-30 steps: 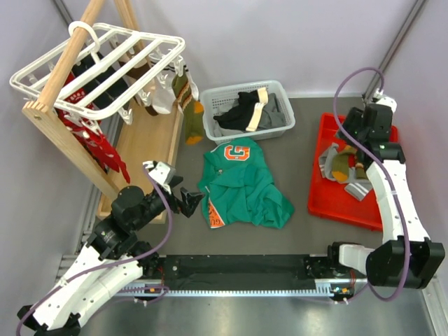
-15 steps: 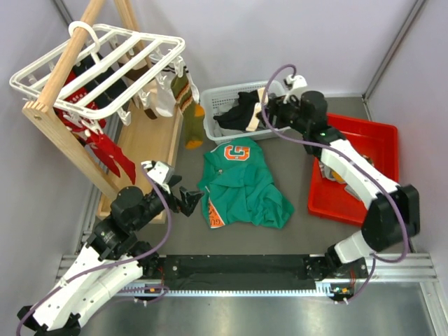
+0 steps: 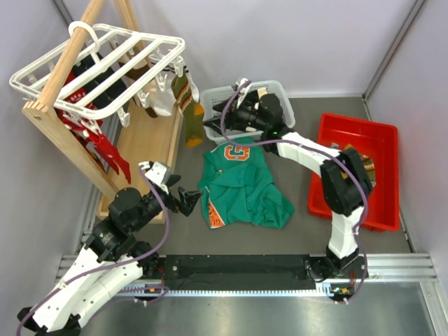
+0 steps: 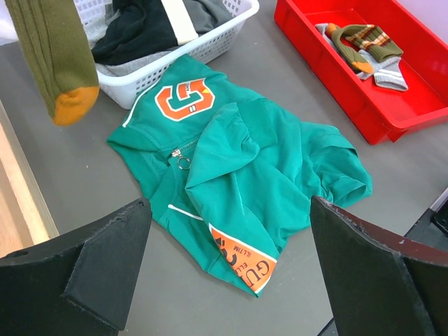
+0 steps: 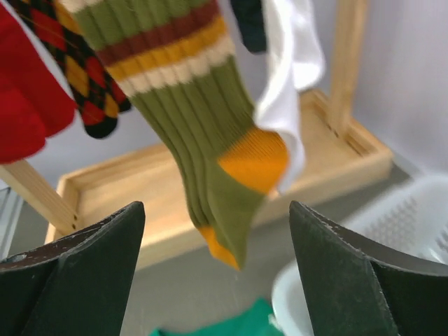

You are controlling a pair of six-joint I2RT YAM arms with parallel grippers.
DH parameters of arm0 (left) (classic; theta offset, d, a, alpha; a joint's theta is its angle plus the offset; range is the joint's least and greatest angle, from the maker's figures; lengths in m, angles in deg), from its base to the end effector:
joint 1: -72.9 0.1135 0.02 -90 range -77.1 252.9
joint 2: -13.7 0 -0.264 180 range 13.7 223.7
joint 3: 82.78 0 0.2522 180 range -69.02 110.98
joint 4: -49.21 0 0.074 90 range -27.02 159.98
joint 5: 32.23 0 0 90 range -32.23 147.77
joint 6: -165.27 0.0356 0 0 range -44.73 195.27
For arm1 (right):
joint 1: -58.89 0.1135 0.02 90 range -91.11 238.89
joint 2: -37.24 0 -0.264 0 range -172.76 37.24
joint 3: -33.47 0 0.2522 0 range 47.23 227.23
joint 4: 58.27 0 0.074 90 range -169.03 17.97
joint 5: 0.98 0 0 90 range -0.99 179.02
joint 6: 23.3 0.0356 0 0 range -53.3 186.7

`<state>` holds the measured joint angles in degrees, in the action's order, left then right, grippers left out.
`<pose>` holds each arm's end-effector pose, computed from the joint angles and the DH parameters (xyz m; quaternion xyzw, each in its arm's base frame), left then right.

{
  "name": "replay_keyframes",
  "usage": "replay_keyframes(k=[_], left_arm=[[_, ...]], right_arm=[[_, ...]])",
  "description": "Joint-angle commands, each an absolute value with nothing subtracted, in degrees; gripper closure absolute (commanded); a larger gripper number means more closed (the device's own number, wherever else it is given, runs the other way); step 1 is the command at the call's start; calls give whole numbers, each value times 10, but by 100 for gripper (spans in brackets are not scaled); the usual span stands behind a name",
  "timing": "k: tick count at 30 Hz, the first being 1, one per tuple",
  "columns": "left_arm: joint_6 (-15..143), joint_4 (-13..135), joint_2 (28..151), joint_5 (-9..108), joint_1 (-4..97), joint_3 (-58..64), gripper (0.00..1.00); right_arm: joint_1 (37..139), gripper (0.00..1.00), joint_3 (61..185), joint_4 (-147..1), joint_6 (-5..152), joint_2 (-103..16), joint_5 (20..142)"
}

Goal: Remove the socks clipped to the hanger

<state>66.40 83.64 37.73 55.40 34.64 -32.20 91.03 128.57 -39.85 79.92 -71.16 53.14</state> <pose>0.0878 -0.0711 0.3187 0.2044 0.7258 -0.2768 0.5957 0.3710 0.2577 0.3152 -0.3297 0.5959 0.4625 0.5677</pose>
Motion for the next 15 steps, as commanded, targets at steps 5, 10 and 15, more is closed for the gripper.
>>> replay_keyframes(k=[5,10,15], left_arm=[[665,808,367,552,346,-325,1],[666,808,370,550,346,-326,1],[667,806,370,547,346,-327,1]], right_arm=[[949,17,1415,-239,847,-832,488],[962,16,1427,-218,860,-862,522],[971,14,1409,-188,863,-880,547]])
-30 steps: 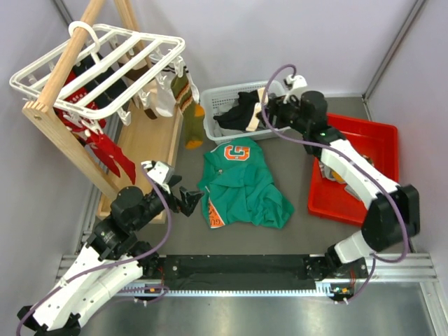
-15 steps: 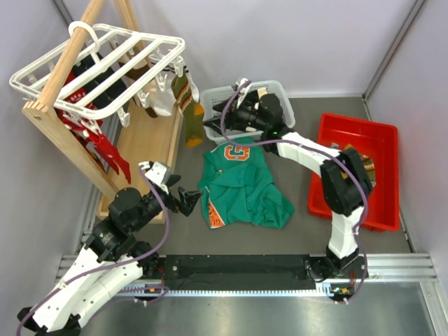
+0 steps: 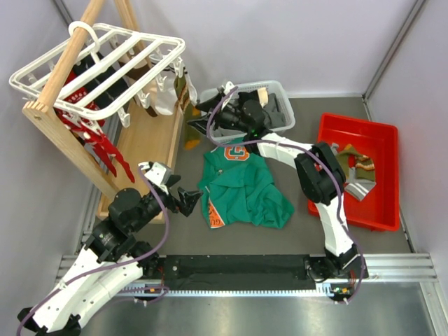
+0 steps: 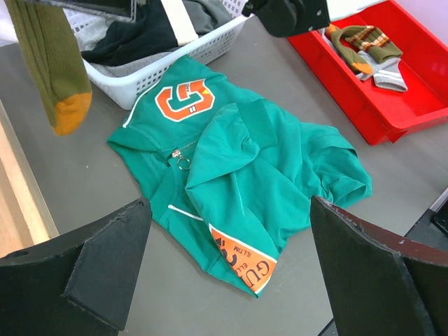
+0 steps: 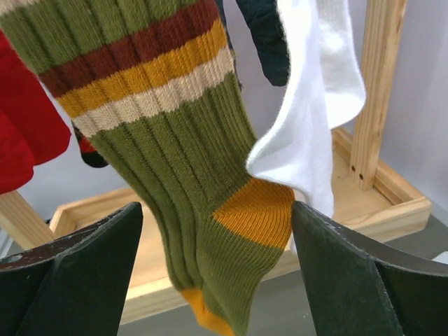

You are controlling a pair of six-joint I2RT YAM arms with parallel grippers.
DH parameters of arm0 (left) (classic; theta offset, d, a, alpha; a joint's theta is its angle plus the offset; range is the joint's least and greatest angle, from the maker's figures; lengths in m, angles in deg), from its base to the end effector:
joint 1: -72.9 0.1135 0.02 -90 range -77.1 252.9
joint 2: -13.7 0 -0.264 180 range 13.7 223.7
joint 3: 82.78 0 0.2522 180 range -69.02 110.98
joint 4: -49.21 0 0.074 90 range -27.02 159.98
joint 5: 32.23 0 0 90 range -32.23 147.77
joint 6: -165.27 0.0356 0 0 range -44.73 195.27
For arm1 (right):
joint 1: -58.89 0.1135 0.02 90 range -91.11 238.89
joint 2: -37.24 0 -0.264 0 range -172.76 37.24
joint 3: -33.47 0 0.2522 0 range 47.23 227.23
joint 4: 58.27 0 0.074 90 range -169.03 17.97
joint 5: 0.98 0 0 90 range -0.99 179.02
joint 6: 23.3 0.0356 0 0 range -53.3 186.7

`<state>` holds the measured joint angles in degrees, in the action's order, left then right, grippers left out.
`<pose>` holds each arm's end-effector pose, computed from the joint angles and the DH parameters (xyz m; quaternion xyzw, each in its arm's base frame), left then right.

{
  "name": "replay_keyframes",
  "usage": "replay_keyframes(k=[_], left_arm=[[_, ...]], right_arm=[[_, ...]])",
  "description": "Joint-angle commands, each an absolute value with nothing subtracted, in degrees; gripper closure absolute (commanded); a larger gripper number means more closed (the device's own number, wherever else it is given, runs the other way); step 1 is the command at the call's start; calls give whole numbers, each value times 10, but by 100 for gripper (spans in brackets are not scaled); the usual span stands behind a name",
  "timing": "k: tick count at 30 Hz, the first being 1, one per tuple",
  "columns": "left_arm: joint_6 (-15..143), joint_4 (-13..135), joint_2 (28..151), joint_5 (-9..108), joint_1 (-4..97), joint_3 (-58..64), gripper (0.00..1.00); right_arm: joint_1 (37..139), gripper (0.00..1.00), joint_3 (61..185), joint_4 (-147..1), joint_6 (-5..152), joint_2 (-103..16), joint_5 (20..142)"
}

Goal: Remove the socks clipped to the hanger

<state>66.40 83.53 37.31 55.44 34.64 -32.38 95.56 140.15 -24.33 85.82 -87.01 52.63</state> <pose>0.0869 -0.0704 0.3185 0.2037 0.7239 -0.2775 0.5979 0.3945 0.3200 0.2845 -0.3339 0.5245 0.5212 0.5846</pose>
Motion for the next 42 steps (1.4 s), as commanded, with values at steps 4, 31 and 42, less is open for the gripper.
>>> replay_keyframes(k=[4,31,42], left_arm=[[667,806,369,545,346,-327,1],[674,813,373,607,346,-329,1],[662,821,387,682,346,-307,1]], right_arm=[[973,7,1411,-187,864,-889,552],[996,100,1257,-129,883,-757,528],[1070,100,1217,-276,881,-604,577]])
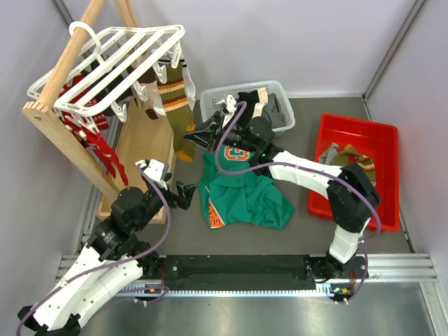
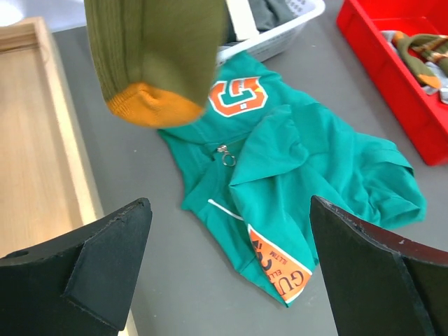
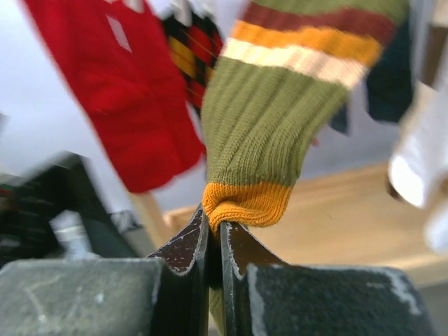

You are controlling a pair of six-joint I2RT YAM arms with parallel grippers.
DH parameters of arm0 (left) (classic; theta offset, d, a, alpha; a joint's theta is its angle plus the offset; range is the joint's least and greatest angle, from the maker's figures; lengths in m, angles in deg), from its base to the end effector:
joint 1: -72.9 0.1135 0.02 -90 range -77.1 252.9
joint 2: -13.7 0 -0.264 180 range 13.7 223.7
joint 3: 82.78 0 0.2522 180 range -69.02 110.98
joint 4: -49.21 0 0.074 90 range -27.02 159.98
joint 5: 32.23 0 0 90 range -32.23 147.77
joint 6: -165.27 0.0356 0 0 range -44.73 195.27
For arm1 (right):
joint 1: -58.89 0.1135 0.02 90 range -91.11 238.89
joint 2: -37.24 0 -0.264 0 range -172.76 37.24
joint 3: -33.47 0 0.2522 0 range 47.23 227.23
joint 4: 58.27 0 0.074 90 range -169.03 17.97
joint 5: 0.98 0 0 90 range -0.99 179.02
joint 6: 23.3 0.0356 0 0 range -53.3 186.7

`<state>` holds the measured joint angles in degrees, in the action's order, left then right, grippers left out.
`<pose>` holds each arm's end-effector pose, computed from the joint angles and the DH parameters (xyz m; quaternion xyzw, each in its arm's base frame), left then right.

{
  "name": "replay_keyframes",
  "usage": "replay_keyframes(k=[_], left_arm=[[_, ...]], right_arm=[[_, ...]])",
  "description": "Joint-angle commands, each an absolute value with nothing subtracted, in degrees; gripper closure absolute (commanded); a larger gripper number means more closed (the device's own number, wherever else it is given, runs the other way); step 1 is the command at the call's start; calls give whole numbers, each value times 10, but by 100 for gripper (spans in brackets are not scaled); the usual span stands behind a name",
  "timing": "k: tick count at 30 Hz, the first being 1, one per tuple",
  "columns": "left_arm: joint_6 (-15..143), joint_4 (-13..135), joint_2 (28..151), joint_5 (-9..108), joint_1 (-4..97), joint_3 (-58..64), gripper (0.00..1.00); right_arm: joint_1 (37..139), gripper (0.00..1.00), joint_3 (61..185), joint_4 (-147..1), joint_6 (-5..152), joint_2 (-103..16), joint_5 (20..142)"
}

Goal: Remove the socks clipped to the hanger

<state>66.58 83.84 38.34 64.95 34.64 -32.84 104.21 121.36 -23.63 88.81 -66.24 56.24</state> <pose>0.0938 -0.0683 0.3136 0.1550 0.7459 -0.2135 0.6115 0.2835 0.3141 0.3364 -0.3371 0.4992 0.5699 0.5590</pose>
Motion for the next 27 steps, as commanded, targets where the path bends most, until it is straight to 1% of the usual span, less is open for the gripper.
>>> replay_keyframes(k=[1,6,11,15,16,19,22,23,24,25,26,27], left_arm=[[663,821,387,683,346,-306,1],[669,823,391,699,346,-298,1],[672,814,385,706,346,-297,1],[671,813,385,696,346,-295,2],[671,813,383,698,346,-299,2],[680,804,376,696,346,-304,10],[687,801,376,690,346,-297,60],[687,800,375,689,346,-297,71],[688,800,377,686,346,-299,92],[688,799,376,681,346,-301,100],[684,798,377,676,346,-300,100],[684,800,374,668,345,-298,100]], right_arm=[[1084,100,1218,-284,881,-599,579],[1129,100,1252,-367,858,-580,584],[1191,100,1254,-356,842,-577,645],[1208,100,1255,-354,882,-581,670],[1210,100,1251,-348,884,-580,676],[1214,100,1254,-365,884,-578,688],[1215,99,1258,-371,901,-572,686],[1215,97,1255,-366,911,-569,685],[1216,95,1253,-365,914,-565,685],[1216,94,1253,-367,917,-565,686],[1216,92,1257,-376,919,-564,686],[1216,83,1262,-385,919,-561,687]])
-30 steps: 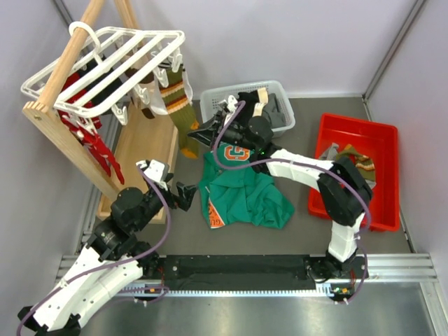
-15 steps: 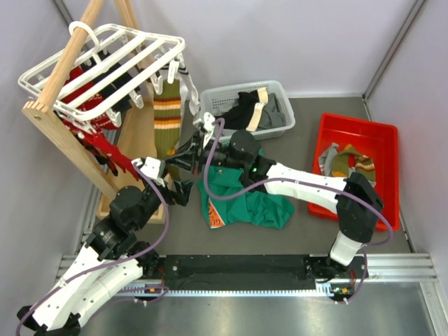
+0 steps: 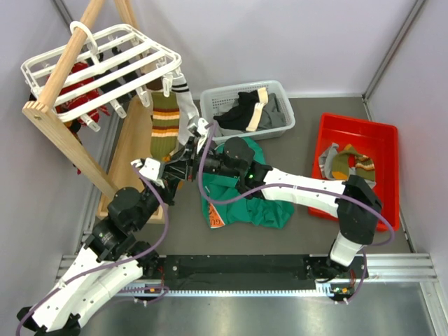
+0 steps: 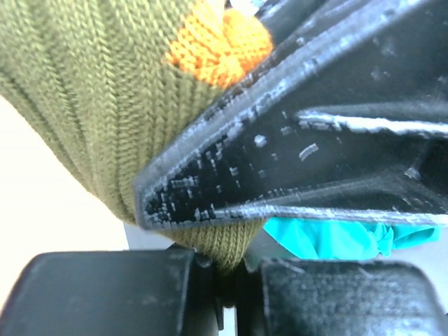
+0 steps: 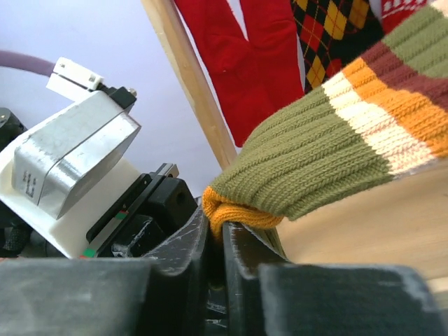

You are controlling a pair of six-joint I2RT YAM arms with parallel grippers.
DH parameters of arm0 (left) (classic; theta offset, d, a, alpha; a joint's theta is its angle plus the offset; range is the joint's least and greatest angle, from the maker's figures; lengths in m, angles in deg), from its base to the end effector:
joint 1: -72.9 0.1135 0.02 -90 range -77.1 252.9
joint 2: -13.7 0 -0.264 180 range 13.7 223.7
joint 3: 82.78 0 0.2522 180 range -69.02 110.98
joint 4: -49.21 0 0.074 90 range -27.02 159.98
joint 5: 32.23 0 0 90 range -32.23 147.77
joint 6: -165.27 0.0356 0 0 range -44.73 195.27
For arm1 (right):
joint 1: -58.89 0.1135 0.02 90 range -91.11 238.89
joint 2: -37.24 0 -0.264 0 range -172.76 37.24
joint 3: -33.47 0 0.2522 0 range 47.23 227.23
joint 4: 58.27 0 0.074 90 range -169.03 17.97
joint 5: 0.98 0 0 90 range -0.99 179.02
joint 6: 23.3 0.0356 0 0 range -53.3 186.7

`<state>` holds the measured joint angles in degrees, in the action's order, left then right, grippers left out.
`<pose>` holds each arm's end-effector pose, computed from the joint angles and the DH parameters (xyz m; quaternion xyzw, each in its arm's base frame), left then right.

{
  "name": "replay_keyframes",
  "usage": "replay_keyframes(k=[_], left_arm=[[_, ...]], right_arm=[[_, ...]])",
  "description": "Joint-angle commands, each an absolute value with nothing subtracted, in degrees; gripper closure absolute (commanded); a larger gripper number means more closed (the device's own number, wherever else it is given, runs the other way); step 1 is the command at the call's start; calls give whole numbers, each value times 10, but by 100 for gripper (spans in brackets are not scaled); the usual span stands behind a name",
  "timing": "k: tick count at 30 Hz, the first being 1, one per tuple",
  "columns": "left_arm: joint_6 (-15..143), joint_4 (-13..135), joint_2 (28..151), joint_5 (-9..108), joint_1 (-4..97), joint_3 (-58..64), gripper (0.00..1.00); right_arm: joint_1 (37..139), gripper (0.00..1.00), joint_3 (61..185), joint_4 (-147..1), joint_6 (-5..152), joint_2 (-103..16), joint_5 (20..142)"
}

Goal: Remove the socks clipped to the hanger

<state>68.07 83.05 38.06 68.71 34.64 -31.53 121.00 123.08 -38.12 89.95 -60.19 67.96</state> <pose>0.0926 -0.0644 0.3233 0.1386 0.7350 -0.1892 0.6363 0.1799 0.3673 0.3639 -0.3393 0.5341 0.6034 0.4853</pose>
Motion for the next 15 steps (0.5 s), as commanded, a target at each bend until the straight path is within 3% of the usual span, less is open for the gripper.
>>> replay_keyframes(k=[1,2,3,4,6,15], left_arm=[[684,801,373,660,346,-297,100],[683,800,371,647,346,-297,100],[683,800,364,642,346,-298,100],[683,801,361,638,346,-300,100],[682,804,352,634,346,-303,100],[681,805,348,594,346,-313,100]], right_arm=[[1216,77,1266,-397,918,-559,697],[1216,72,1276,-408,911,-556,705],[1216,54,1281,-436,906,-548,712],[1215,44,1299,-453,898,-543,716],[1214,30,1318,-496,874,-536,728],[1155,19,1464,-576,832,-560,757]])
